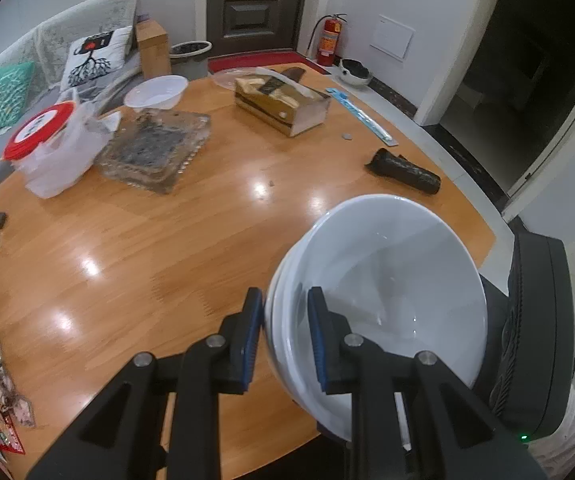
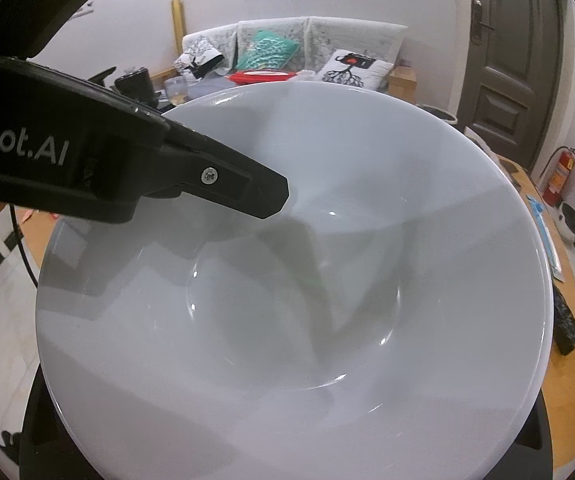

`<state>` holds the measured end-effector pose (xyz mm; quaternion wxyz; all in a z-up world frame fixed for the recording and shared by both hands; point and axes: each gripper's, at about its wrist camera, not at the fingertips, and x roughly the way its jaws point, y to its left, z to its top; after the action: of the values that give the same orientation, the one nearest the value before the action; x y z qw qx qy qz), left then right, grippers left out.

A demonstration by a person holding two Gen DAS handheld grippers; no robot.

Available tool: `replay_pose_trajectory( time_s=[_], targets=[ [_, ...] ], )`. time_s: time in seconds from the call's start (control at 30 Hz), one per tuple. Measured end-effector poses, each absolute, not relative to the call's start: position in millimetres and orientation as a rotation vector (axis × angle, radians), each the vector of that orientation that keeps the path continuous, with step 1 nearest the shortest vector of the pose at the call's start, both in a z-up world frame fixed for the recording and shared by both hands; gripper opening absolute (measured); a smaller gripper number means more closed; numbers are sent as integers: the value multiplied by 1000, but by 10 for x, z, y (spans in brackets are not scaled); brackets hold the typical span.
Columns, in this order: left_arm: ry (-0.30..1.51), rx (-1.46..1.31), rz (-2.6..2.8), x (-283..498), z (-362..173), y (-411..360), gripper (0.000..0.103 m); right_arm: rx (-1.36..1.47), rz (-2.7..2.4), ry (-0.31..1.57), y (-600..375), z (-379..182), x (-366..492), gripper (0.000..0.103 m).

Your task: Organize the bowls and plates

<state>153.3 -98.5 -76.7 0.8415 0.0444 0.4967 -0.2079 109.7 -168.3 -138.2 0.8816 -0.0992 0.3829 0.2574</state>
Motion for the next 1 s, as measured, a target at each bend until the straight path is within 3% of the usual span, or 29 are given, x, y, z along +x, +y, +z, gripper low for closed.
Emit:
replay_pose_trajectory(
  time_s=[1.0],
  targets=[
    [1136,68,-571,1828,-1159,-1968,19,-198,435,936,-2649,-1579,1229,102]
  ],
)
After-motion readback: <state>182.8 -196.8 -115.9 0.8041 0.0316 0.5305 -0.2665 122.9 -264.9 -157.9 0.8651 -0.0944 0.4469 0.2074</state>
